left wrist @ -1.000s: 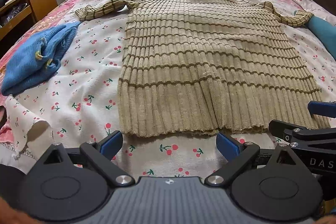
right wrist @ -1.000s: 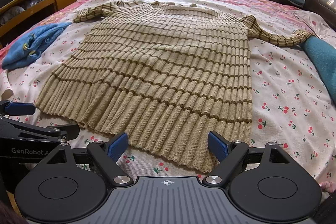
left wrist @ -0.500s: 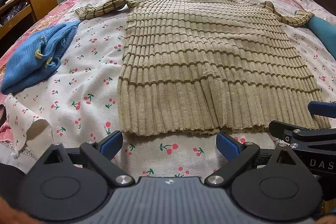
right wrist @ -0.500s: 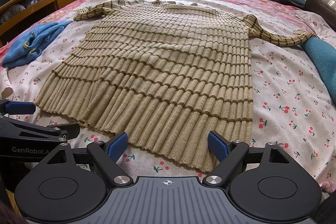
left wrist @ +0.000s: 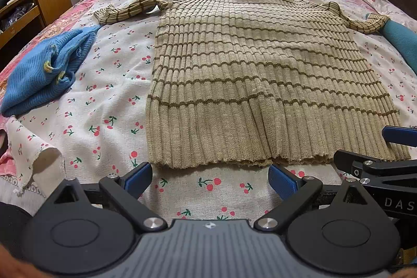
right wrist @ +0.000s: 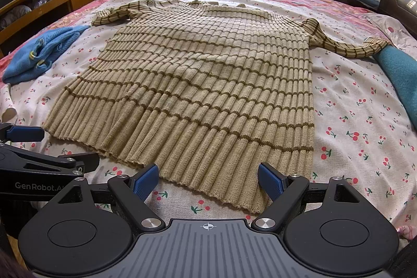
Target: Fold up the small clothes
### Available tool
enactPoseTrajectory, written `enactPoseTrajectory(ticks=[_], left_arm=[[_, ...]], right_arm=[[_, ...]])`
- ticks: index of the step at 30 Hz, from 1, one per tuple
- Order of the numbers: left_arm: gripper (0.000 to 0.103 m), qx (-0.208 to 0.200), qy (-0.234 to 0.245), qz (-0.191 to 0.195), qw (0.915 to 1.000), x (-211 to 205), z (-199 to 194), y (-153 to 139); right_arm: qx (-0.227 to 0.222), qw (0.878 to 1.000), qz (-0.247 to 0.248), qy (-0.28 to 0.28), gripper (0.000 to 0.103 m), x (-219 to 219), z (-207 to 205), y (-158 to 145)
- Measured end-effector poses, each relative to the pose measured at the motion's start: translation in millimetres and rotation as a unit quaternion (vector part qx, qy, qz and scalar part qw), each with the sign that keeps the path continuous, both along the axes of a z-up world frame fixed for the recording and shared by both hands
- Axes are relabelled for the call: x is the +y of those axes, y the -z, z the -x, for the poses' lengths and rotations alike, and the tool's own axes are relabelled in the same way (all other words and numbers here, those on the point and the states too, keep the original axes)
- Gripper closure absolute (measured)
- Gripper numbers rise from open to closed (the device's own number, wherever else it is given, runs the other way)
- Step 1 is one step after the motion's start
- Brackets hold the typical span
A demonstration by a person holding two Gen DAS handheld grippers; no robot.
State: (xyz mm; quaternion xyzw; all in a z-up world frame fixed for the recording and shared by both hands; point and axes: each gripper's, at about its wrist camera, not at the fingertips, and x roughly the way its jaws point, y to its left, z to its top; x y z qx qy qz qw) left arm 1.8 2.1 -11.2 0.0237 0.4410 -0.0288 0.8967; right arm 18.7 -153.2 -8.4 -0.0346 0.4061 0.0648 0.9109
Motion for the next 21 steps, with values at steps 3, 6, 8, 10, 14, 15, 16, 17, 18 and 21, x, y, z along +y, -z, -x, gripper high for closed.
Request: enactPoseTrajectory(ticks=[3, 6, 8, 10, 14, 15, 16, 17, 18, 21], left_arm=[[0.002, 0.0, 0.0, 0.0, 1.0, 0.1, 0.0, 0.1], [0.002, 0.0, 0.0, 0.0, 1.0, 0.0, 0.1, 0.1], [0.002, 0.0, 0.0, 0.0, 1.0, 0.1, 0.1, 0.2], [0.002, 0.0, 0.0, 0.0, 1.0, 0.1, 0.2, 0.2], [0.002, 0.0, 0.0, 0.0, 1.0, 0.1, 0.3, 0.3], [0.002, 0.0, 0.0, 0.0, 1.0, 0.1, 0.4, 0.3], [0.002, 0.0, 0.0, 0.0, 1.0, 0.1, 0.3, 0.2], [0.002, 0.0, 0.0, 0.0, 1.0, 0.1, 0.2, 0.2], [0.002, 0.0, 0.0, 0.0, 1.0, 0.1, 0.3, 0.4], [0.002, 0.0, 0.0, 0.0, 1.0, 0.0, 0.3, 0.2]], right_arm=[[0.0, 1.0, 0.0, 0.0, 0.018, -0.1, 0.2, 0.3], [0.0, 1.0, 0.0, 0.0, 0.018, 0.1, -0.1, 0.1], [0.0, 1.0, 0.0, 0.0, 0.018, 0.1, -0.3, 0.0], [0.0, 1.0, 0.001, 0.0, 0.018, 0.2, -0.2, 0.1], [0.001, 1.0, 0.001, -0.002, 0.018, 0.3, 0.5, 1.2], [0.001, 1.0, 0.001, -0.002, 0.018, 0.2, 0.6, 1.4], [0.001, 1.0, 0.002, -0.002, 0.018, 0.4, 0.3, 1.3], [0.001, 1.0, 0.002, -0.002, 0.018, 0.5, 0.4, 1.4], [0.001, 1.0, 0.002, -0.002, 0.018, 0.4, 0.4, 1.4], [0.001, 1.0, 0.002, -0.002, 0.018, 0.4, 0.4, 1.4]])
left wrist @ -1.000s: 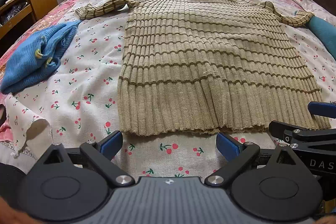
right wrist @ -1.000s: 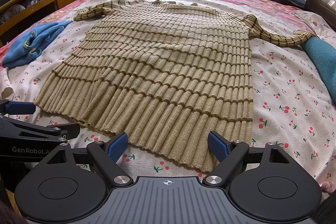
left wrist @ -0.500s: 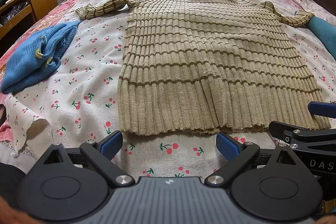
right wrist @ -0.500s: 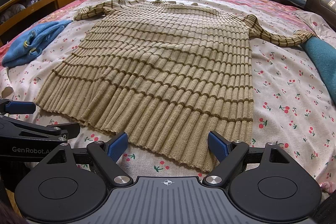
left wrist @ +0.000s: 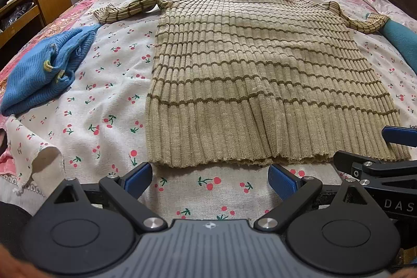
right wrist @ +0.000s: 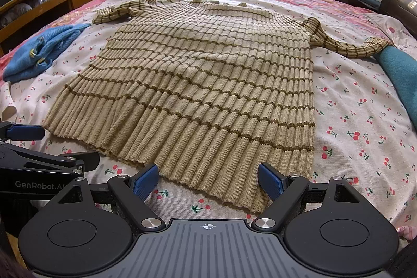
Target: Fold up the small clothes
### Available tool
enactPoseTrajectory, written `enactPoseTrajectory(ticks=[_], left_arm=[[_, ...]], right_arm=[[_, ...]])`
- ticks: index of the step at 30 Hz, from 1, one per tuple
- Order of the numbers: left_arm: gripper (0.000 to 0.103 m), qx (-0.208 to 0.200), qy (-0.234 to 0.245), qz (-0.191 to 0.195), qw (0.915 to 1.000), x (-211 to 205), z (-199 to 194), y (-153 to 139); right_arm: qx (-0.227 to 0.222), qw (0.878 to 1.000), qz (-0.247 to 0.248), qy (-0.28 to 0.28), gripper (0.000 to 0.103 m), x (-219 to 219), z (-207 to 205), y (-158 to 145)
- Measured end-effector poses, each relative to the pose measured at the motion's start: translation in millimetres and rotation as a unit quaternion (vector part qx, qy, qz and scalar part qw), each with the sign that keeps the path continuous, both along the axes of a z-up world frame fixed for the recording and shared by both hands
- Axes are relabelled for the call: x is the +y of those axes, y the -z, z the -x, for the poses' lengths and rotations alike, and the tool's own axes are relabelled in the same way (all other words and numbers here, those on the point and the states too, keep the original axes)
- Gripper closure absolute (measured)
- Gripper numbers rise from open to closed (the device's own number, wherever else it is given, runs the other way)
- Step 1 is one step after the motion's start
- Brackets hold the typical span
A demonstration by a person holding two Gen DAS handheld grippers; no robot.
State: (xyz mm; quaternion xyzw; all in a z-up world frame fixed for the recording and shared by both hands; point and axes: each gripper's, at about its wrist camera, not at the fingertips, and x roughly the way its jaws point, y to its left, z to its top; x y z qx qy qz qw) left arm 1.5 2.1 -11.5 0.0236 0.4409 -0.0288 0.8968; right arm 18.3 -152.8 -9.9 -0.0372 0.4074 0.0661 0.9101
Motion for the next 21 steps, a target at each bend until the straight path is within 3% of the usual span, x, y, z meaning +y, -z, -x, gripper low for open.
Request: enactPoseTrajectory(ticks=[21], left_arm=[[0.003, -0.001, -0.001, 0.001, 1.0, 0.2, 0.6, 1.9]], right_arm=[[0.0, 1.0, 0.001, 0.0, 0.018, 0.0, -0.1, 0.0]])
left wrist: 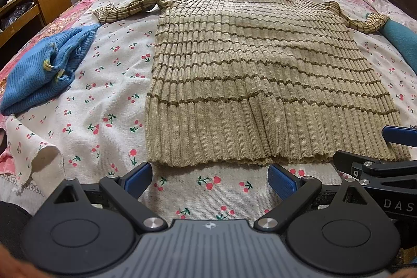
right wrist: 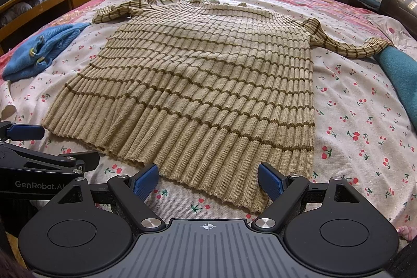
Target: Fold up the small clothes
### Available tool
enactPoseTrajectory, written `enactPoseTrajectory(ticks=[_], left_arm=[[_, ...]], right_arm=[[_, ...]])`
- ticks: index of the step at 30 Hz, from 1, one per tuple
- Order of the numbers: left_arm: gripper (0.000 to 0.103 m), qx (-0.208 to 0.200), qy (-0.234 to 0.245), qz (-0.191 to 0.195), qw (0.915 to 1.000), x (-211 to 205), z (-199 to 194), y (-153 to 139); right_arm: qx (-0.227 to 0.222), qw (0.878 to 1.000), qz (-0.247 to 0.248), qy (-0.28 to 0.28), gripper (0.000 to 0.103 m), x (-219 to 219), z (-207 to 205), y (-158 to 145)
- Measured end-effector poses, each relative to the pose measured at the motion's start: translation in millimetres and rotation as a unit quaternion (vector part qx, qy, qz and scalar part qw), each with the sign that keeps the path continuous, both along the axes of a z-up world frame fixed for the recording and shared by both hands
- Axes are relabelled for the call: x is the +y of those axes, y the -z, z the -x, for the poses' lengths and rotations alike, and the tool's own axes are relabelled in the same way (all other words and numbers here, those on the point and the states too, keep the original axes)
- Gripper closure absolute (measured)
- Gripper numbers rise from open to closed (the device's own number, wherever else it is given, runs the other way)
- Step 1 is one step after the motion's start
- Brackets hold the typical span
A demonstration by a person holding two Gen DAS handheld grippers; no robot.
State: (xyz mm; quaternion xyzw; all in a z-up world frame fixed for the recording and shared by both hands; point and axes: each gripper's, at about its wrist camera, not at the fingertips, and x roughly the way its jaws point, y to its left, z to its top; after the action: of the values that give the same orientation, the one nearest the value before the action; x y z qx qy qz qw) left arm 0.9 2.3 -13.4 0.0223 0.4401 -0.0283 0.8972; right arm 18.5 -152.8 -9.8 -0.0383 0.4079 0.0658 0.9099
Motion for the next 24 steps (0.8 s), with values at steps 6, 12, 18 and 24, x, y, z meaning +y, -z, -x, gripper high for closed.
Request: enactPoseTrajectory(ticks=[6, 12, 18, 24], left_arm=[[0.003, -0.004, 0.001, 0.002, 1.0, -1.3, 0.3, -0.4], [0.003, -0.006, 0.0, 0.007, 1.0, -1.6, -0.4, -2.9], [0.003, -0.024, 0.01, 0.021, 0.9994, -3.1, -3.3, -11.8], [0.002, -0.035, 0.031, 0.031, 0.9984, -11.9, -12.8, -21.2]], right_arm=[[-0.001, 1.0, -0.001, 0.001, 0.018, -1.3, 0.4, -0.4], [-0.001, 1.0, -0.001, 0.001, 0.018, -2.9, 0.4, -1.8], [-0.011, 1.0, -0.012, 0.009, 0.018, -8.9, 0.2, -9.3], [-0.02, 0.999, -0.042, 0.024, 0.019, -23.0, -5.0, -21.6]])
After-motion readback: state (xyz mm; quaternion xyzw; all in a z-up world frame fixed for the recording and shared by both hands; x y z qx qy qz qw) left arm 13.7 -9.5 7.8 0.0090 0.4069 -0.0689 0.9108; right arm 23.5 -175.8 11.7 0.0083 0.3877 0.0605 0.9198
